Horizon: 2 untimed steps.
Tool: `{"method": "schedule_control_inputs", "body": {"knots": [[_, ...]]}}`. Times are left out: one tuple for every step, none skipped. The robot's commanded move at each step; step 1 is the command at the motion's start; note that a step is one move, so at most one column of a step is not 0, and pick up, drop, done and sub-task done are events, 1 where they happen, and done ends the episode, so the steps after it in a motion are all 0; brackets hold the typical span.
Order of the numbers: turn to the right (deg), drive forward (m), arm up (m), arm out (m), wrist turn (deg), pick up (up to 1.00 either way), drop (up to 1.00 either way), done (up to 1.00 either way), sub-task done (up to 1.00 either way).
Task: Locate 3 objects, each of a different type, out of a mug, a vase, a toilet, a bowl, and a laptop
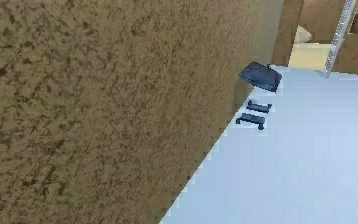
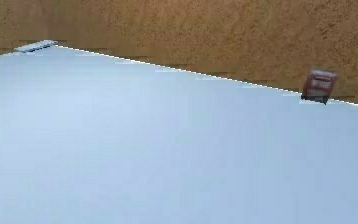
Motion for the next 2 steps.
{"method": "schedule_control_inputs", "body": {"knots": [[33.0, 0.0, 0.0, 0.0, 0.0, 0.0, 0.0, 0.0, 0.0], [0.0, 1.0, 0.0, 0.0, 0.0, 0.0, 0.0, 0.0, 0.0]]}}
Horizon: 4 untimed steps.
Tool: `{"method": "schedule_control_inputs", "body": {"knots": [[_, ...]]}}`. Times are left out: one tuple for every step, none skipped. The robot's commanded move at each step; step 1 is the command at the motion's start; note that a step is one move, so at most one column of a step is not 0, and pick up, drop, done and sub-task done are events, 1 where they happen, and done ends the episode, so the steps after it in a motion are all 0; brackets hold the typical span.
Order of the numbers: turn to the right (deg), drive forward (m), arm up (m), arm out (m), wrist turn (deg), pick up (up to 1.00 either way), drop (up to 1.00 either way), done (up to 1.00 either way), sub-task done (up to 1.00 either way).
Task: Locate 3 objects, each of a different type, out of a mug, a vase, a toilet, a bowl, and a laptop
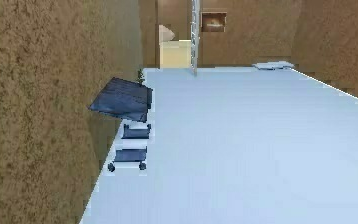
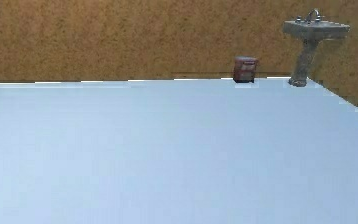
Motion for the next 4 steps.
{"method": "schedule_control_inputs", "body": {"knots": [[0.0, 1.0, 0.0, 0.0, 0.0, 0.0, 0.0, 0.0, 0.0], [3.0, 0.0, 0.0, 0.0, 0.0, 0.0, 0.0, 0.0, 0.0], [0.0, 0.4, 0.0, 0.0, 0.0, 0.0, 0.0, 0.0, 0.0], [-6.0, 0.0, 0.0, 0.0, 0.0, 0.0, 0.0, 0.0, 0.0]]}}
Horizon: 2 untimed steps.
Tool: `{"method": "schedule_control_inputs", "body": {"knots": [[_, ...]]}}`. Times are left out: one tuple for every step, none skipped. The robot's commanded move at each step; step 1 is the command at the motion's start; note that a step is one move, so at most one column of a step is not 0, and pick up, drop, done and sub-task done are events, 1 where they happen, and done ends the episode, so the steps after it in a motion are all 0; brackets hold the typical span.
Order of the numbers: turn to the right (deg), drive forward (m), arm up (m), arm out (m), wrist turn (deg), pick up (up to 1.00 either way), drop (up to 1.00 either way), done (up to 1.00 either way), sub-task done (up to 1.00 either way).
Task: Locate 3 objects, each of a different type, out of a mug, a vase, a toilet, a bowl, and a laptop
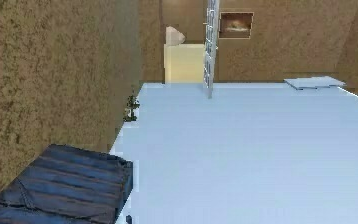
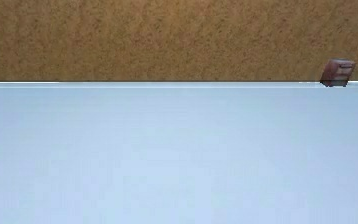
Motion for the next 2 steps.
{"method": "schedule_control_inputs", "body": {"knots": [[0.0, 1.0, 0.0, 0.0, 0.0, 0.0, 0.0, 0.0, 0.0], [0.0, 1.0, 0.0, 0.0, 0.0, 0.0, 0.0, 0.0, 0.0]]}}
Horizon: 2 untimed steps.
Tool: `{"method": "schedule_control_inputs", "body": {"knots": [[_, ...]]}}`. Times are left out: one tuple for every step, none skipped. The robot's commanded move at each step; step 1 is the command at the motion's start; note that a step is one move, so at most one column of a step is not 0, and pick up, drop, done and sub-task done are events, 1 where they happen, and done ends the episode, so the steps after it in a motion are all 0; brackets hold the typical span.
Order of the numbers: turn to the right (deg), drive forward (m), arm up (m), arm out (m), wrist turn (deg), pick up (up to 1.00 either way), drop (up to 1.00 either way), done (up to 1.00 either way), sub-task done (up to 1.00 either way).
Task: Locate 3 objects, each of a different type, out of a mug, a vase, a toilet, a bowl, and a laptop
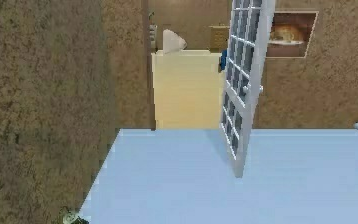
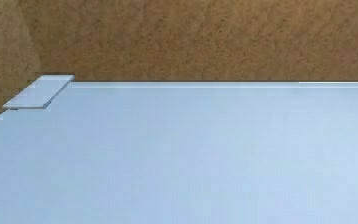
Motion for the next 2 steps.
{"method": "schedule_control_inputs", "body": {"knots": [[0.0, 1.0, 0.0, 0.0, 0.0, 0.0, 0.0, 0.0, 0.0], [0.0, 1.0, 0.0, 0.0, 0.0, 0.0, 0.0, 0.0, 0.0]]}}
